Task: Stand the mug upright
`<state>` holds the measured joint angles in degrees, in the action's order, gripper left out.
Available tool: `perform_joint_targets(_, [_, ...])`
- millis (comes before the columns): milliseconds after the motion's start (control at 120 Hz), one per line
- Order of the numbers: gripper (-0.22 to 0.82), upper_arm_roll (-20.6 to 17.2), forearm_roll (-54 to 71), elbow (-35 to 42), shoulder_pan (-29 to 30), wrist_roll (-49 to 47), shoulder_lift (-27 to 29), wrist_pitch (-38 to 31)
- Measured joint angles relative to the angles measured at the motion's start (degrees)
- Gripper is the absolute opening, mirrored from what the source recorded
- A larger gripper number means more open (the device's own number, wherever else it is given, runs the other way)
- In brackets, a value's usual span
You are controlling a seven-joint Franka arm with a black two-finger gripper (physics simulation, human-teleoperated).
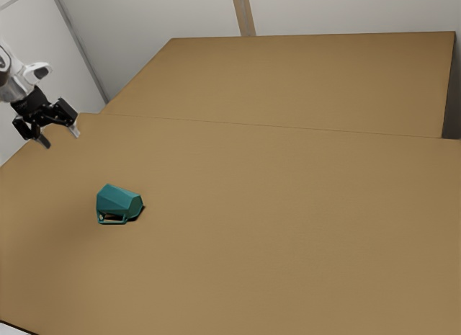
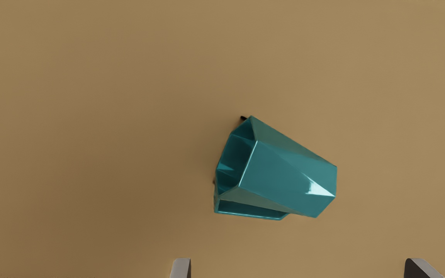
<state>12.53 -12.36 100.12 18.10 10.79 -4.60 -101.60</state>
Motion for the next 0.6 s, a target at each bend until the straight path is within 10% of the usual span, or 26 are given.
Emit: perform_joint_targets(600, [0.61, 0.30, -19.61, -0.10, 2.29, 2.53, -18.64, 4.99])
